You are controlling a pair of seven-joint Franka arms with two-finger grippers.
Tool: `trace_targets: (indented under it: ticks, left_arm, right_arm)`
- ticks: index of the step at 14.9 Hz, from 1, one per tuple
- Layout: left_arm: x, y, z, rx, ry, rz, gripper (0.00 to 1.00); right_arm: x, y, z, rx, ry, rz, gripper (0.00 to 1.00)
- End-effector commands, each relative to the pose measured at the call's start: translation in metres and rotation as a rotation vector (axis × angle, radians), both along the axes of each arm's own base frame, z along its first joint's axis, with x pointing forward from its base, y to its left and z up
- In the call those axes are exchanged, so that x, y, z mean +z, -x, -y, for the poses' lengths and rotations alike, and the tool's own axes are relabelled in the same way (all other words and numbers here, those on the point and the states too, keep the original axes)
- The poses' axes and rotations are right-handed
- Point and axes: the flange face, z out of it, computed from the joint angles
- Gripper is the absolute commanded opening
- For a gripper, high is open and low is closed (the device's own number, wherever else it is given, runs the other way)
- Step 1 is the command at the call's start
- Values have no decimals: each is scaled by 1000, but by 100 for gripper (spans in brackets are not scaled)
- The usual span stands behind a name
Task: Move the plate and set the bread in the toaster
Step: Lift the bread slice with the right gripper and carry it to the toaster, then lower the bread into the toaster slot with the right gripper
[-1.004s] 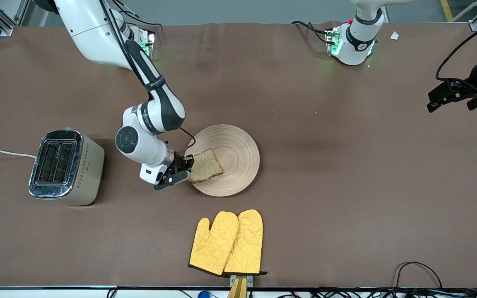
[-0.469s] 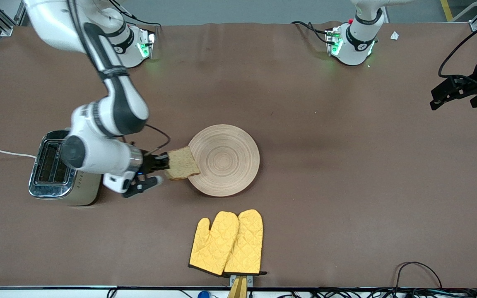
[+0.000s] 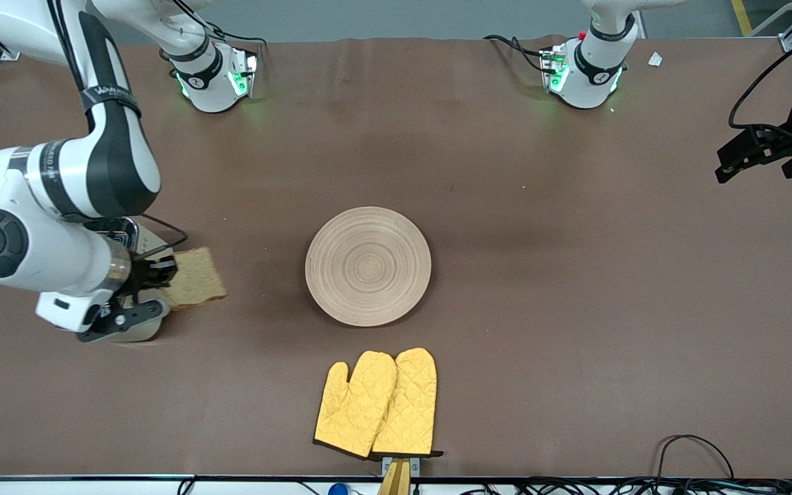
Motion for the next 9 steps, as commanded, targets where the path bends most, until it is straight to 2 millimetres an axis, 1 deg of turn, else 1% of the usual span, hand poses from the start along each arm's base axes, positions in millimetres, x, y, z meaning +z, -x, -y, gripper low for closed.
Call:
trace_targets:
  ticks: [1, 2, 4, 6, 7, 9]
  left_arm:
    - [4, 4, -2, 10, -4, 15, 100]
    - [4, 4, -1, 10, -4, 15, 100]
    - [6, 5, -1, 12, -1, 18, 100]
    - [6, 5, -1, 12, -2, 20, 100]
    - [5, 5, -1, 10, -2, 17, 100]
    - [5, 5, -2, -2, -2, 16, 100]
  right_arm:
    - [9, -6, 27, 35, 220, 33, 0]
    - [22, -5, 36, 47, 294, 58, 0]
    - [30, -2, 51, 40, 366, 55, 0]
    - [54, 8, 81, -17, 398, 54, 0]
    - [66, 15, 92, -36, 409, 51, 0]
    - [63, 27, 108, -60, 418, 18, 0]
